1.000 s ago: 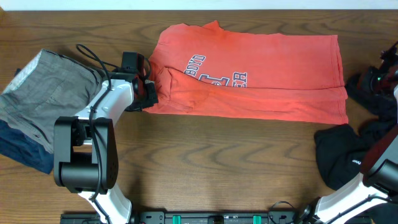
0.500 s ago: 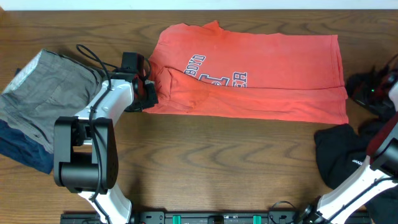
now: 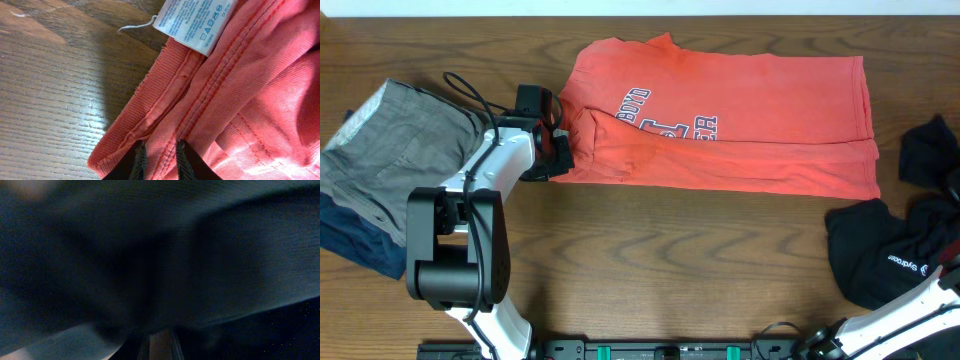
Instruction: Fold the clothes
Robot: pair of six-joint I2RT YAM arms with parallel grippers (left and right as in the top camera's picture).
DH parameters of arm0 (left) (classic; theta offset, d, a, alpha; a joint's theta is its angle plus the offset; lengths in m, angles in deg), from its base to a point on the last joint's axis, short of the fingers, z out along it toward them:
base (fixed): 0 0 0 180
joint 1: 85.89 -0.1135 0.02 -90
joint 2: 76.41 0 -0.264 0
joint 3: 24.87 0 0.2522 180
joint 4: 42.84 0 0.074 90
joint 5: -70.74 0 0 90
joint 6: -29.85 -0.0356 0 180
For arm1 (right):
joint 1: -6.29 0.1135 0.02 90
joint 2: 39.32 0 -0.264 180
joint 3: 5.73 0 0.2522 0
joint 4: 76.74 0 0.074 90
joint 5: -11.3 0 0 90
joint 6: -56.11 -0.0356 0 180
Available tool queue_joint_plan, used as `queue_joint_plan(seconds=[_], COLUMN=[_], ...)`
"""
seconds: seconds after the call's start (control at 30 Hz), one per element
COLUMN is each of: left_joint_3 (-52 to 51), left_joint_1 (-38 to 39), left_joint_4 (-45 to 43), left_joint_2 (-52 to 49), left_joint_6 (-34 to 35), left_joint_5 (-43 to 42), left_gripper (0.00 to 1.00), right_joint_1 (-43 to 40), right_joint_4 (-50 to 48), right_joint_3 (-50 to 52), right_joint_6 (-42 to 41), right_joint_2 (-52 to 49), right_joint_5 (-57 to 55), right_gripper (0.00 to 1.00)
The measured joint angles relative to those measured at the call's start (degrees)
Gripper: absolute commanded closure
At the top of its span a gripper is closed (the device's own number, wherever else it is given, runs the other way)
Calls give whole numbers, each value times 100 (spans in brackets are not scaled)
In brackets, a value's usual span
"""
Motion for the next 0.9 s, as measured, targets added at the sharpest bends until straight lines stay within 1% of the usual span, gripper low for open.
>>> queue_joint_plan(seconds=[0.1, 0.17, 0.23, 0.33, 0.43, 0.47, 0.57, 0.63, 0.9], left_joint_3=[0, 0, 0, 0, 0, 0, 0, 0, 0], left_joint_1=[0, 0, 0, 0, 0, 0, 0, 0, 0], left_joint_4=[2, 4, 9, 31, 31, 31, 35, 39, 42], left_joint_2=[0, 0, 0, 0, 0, 0, 0, 0, 0], left_joint_6=[0, 2, 0, 0, 0, 0, 0, 0, 0], left_joint_5=[0, 0, 0, 0, 0, 0, 0, 0, 0], left_gripper=[73, 73, 73, 73, 73, 73, 73, 73, 73], right_joint_1=[94, 247, 503, 929, 1335, 1408, 1655, 1764, 1853], right_joint_4=[42, 205, 457, 699, 752, 756, 551, 352, -306], right_joint_3=[0, -11, -26, -31, 48, 81, 321, 540, 1150], right_joint_6=[149, 286, 426, 553, 697, 713, 767, 798, 793], right_joint_2=[280, 507, 691, 763, 737, 737, 732, 723, 656], right_joint_5=[647, 1038, 1270, 1360, 1322, 1303, 1193, 1132, 994], right_gripper=[78, 73, 73, 73, 68, 68, 67, 64, 63])
